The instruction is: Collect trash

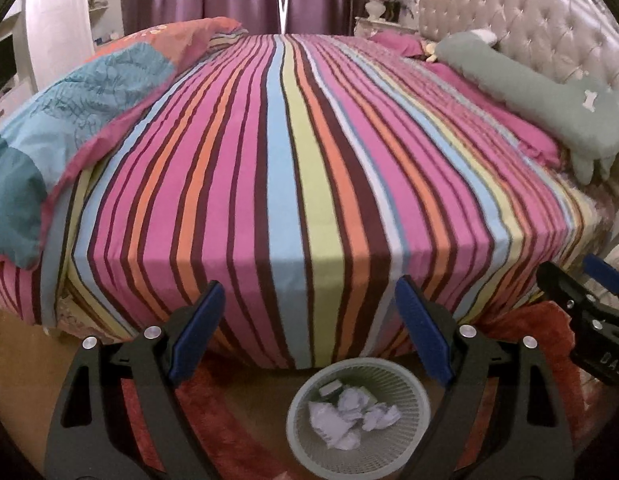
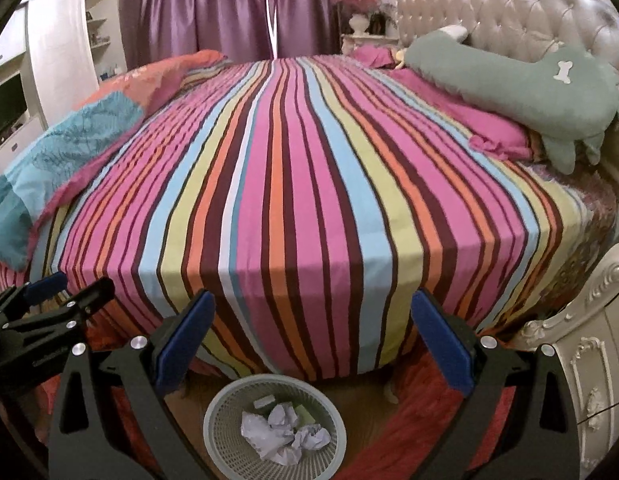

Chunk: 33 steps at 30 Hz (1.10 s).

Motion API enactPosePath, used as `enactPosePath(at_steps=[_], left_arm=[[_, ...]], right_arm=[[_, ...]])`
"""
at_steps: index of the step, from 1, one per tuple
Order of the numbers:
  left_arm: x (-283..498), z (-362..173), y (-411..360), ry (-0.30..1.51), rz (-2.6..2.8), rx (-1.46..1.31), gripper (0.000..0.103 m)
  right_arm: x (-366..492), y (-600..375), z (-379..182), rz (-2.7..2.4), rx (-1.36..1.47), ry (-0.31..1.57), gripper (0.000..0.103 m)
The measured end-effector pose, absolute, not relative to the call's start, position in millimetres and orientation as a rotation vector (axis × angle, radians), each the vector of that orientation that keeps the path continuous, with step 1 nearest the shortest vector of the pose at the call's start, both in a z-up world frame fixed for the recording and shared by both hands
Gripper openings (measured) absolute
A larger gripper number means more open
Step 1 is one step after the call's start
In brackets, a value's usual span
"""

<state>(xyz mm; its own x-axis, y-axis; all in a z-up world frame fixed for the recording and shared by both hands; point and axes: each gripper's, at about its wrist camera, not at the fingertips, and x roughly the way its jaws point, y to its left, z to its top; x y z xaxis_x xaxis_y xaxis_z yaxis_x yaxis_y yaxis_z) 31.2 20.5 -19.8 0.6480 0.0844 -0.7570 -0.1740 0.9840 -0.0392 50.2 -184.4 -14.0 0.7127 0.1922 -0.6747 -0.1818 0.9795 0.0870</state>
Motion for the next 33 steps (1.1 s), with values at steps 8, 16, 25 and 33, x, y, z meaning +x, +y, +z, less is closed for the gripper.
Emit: enactPosePath(at_steps=[8,16,25,33], left_arm=[[29,-4,9,0.831,0.105,-0.098,0.085],[26,5,9,0.812,0.101,-0.104,0.085],[24,10,10,0.803,0.109,-0.096,0.085],[27,11,10,0.803,0.123,-0.086,0.085]], right_arm=[[45,-185,8,0.195,0.019,0.681,0.094],[46,-187,11,0.192,0.031,0.673,0.094],[45,-185,13,0.194,0.033,0.678,0.094],[45,-182,13,0.198,0.027,0.680,0.094]])
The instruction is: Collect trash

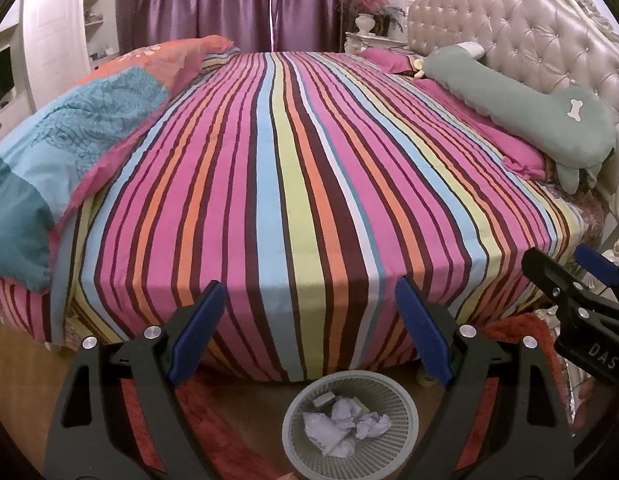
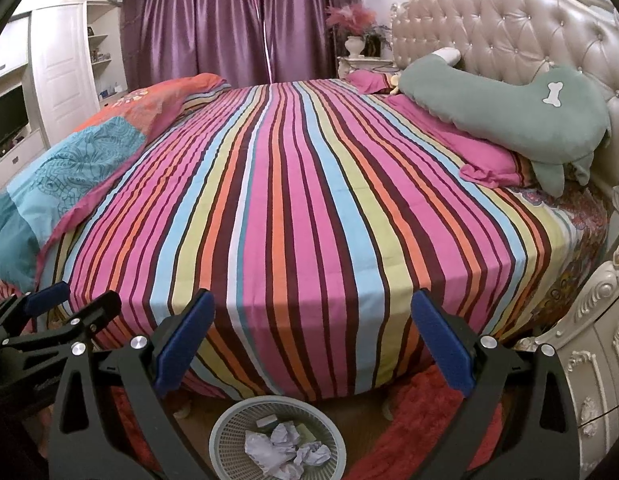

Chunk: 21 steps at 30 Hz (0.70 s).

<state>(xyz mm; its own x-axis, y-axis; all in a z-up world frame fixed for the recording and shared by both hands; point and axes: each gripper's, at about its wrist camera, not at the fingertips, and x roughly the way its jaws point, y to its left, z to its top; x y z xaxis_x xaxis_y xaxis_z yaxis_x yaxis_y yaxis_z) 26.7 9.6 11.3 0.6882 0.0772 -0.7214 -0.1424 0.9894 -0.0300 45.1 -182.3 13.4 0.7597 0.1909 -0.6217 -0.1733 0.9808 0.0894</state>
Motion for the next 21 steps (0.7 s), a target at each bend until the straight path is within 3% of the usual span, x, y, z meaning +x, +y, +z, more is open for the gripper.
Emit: enactPosePath(at_steps=[21], left_arm=[[27.5,10.3,12.0,0.808,0.132,-0.081,0.085]], right_arm=[[47.9,-178.4,12.5,0.200,0.028,0.692,0.094]])
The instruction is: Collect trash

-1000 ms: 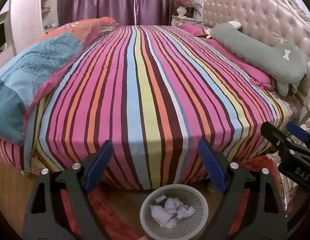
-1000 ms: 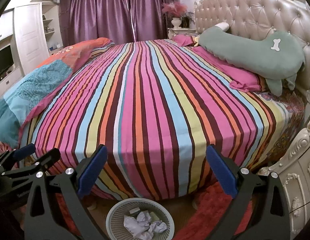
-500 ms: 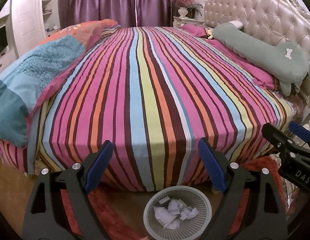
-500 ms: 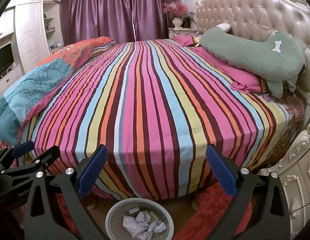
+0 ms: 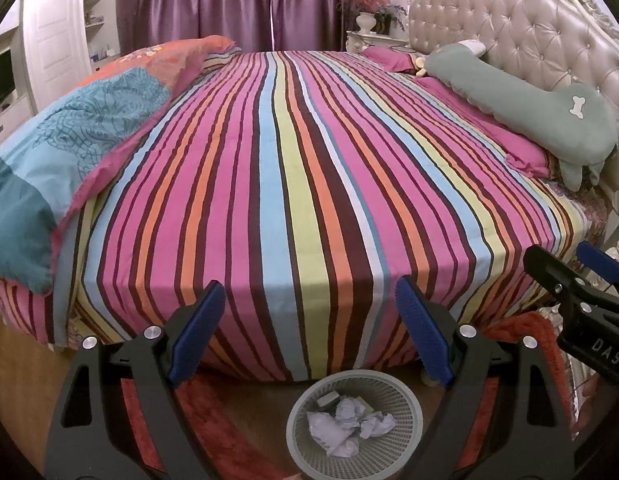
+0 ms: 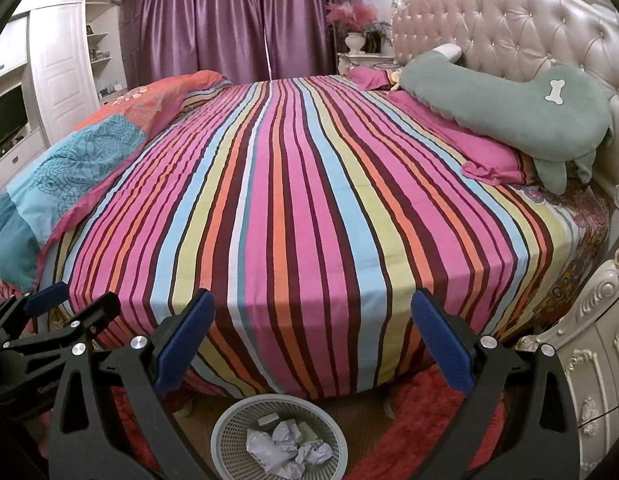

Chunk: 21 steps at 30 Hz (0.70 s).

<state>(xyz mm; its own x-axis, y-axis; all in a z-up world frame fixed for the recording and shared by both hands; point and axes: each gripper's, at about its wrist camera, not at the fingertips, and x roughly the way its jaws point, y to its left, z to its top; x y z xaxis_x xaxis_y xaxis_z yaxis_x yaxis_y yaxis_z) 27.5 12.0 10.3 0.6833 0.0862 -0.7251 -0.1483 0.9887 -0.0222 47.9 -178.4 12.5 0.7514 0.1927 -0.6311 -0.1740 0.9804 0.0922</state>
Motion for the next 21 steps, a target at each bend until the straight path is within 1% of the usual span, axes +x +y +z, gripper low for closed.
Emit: enactPosePath(at_steps=[18,20,21], left_arm=[[25,15,26,0.764,0.165,-0.129,0.085],[26,14,26,0.775,0.163,-0.135,0.090],[27,14,27,0.779,0.166,-0.133,0.090]], right_arm=[[51,-182,8,0.205,0.037,0.716,0.094],[50,-181,8,0.206,0.038,0.716,0.094],[50,-181,8,0.206,0.038,0.716,0.094]])
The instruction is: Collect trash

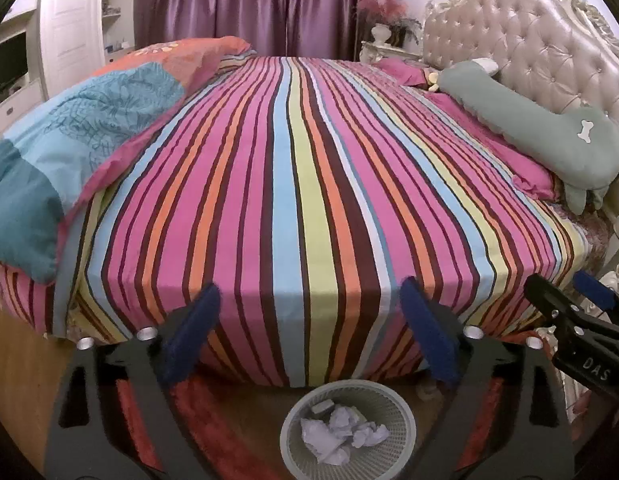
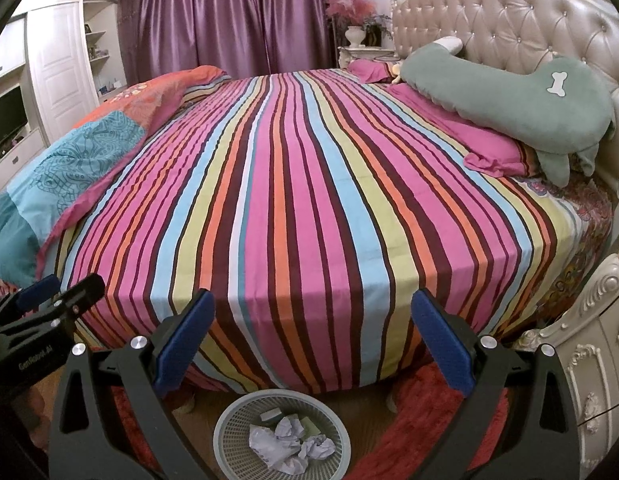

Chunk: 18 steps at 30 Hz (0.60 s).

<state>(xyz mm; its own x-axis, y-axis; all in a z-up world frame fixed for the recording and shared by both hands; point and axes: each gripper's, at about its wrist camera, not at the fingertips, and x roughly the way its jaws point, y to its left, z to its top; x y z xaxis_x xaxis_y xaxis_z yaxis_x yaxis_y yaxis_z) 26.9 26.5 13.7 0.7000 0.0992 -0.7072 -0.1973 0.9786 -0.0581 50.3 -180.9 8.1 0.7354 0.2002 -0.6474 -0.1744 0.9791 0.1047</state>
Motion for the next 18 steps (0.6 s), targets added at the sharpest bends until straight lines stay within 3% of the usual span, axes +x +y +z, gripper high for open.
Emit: enactPosePath(at_steps=[18], left_arm=[[27.8,10.0,22.5,0.795,0.160,-0.121,0.090]], right_arm=[[49.4,-180.5,7.7,0.196,0.037,0.715,0.094]])
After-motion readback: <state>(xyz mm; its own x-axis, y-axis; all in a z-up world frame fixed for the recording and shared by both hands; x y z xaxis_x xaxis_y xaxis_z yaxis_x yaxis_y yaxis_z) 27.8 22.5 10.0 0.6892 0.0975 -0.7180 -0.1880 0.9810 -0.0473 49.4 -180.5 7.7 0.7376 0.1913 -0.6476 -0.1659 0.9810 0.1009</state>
